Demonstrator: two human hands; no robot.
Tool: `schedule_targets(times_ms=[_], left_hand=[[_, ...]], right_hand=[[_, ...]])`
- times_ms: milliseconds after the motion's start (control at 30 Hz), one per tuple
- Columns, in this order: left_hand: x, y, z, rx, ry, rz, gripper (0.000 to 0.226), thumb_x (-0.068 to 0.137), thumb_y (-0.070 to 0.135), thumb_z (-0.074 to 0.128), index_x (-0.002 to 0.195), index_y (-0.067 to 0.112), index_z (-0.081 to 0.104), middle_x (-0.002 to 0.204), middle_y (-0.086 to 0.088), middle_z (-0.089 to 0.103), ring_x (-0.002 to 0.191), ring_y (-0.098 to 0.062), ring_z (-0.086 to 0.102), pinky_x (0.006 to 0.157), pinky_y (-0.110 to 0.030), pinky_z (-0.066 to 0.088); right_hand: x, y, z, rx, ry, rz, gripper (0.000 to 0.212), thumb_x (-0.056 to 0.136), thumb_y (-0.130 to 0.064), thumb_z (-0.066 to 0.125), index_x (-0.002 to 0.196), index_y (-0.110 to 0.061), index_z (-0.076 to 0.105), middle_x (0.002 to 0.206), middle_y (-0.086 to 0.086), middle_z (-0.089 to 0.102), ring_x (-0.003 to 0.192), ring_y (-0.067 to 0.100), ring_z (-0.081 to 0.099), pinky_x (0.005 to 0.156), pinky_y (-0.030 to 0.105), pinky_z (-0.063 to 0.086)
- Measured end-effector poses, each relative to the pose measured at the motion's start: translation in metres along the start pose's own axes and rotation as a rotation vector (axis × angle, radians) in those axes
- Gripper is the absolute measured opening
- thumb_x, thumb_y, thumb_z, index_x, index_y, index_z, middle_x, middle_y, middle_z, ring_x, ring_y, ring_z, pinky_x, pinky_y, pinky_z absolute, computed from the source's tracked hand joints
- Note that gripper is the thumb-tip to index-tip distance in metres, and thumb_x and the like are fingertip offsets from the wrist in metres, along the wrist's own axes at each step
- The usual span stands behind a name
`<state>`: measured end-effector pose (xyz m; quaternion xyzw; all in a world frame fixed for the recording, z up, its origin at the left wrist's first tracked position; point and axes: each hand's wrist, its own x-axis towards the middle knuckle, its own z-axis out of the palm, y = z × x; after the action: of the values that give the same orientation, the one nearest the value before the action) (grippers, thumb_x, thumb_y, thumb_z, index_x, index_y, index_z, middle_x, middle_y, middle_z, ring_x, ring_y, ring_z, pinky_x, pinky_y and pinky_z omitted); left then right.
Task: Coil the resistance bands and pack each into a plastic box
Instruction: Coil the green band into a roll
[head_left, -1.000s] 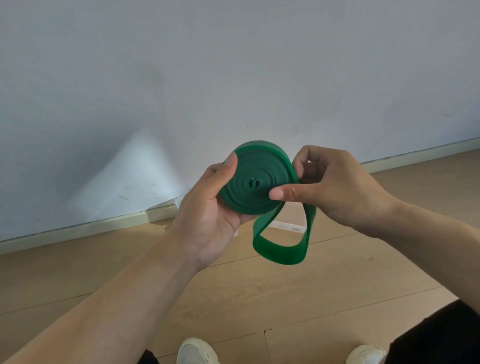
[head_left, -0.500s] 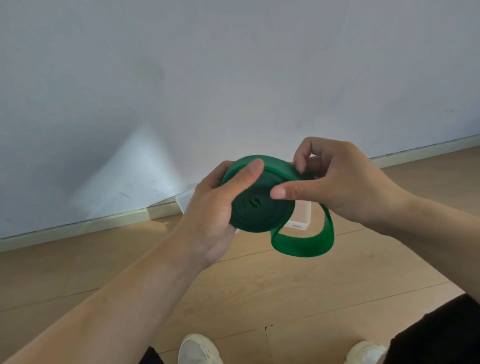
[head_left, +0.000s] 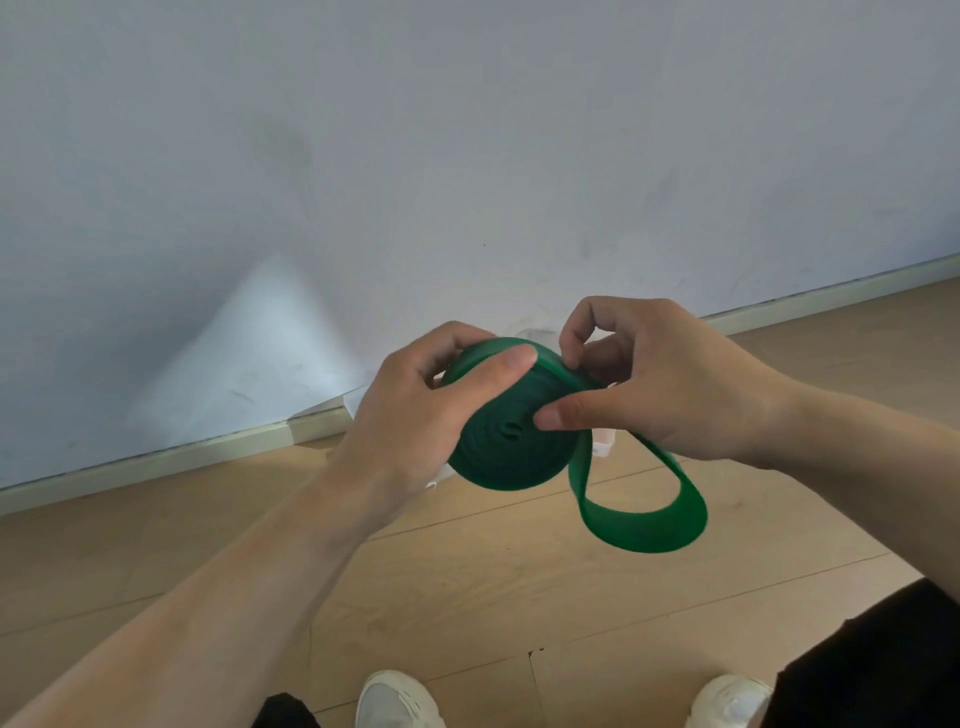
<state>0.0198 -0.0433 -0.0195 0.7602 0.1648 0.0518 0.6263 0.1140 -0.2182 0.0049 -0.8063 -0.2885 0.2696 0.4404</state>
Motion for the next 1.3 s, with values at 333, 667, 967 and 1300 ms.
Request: schedule_targets(times_ms=[333, 667, 967, 1300], left_hand=[[-0.001, -0.004, 0.009, -0.782, 0.067, -0.245, 0.063, 0.078, 0.041, 0.076, 0.129, 0.007, 0.060, 0.125, -0.020, 0.072, 0.112, -0.036, 0.071, 0.089, -0.050, 0.061], [0.012, -0.009, -0.015, -0.365, -0.049, -0.219, 0.062, 0.073, 0.054, 0.079, 0.122, 0.019, 0.068, 0.115, -0.009, 0.077, 0.104, -0.030, 0.074, 0.082, -0.040, 0.059], [0.005, -0.010, -0.005, 0.271, -0.179, -0.041, 0.039, 0.063, 0.059, 0.086, 0.089, 0.033, 0.075, 0.078, 0.014, 0.074, 0.075, -0.003, 0.068, 0.063, -0.019, 0.051], [0.008, -0.010, 0.000, -0.347, -0.086, -0.337, 0.054, 0.069, 0.036, 0.079, 0.118, 0.015, 0.074, 0.112, -0.008, 0.079, 0.107, -0.030, 0.073, 0.094, -0.046, 0.058]], right_hand=[[0.002, -0.001, 0.001, 0.222, 0.112, 0.043, 0.047, 0.068, -0.035, 0.087, 0.074, -0.015, 0.044, 0.082, 0.017, 0.075, 0.080, 0.022, 0.077, 0.071, 0.022, 0.055], [0.002, -0.003, 0.001, 0.125, 0.018, 0.092, 0.028, 0.081, -0.022, 0.083, 0.091, -0.013, 0.058, 0.086, 0.000, 0.080, 0.075, 0.008, 0.074, 0.068, 0.017, 0.052], [0.003, 0.004, -0.003, -0.113, -0.080, 0.003, 0.021, 0.080, -0.026, 0.082, 0.089, -0.028, 0.063, 0.088, -0.007, 0.078, 0.065, 0.009, 0.064, 0.063, 0.020, 0.049], [0.015, 0.009, -0.033, 0.210, 0.091, -0.016, 0.031, 0.058, -0.020, 0.085, 0.087, -0.011, 0.078, 0.093, 0.006, 0.080, 0.091, 0.024, 0.077, 0.077, 0.018, 0.060]])
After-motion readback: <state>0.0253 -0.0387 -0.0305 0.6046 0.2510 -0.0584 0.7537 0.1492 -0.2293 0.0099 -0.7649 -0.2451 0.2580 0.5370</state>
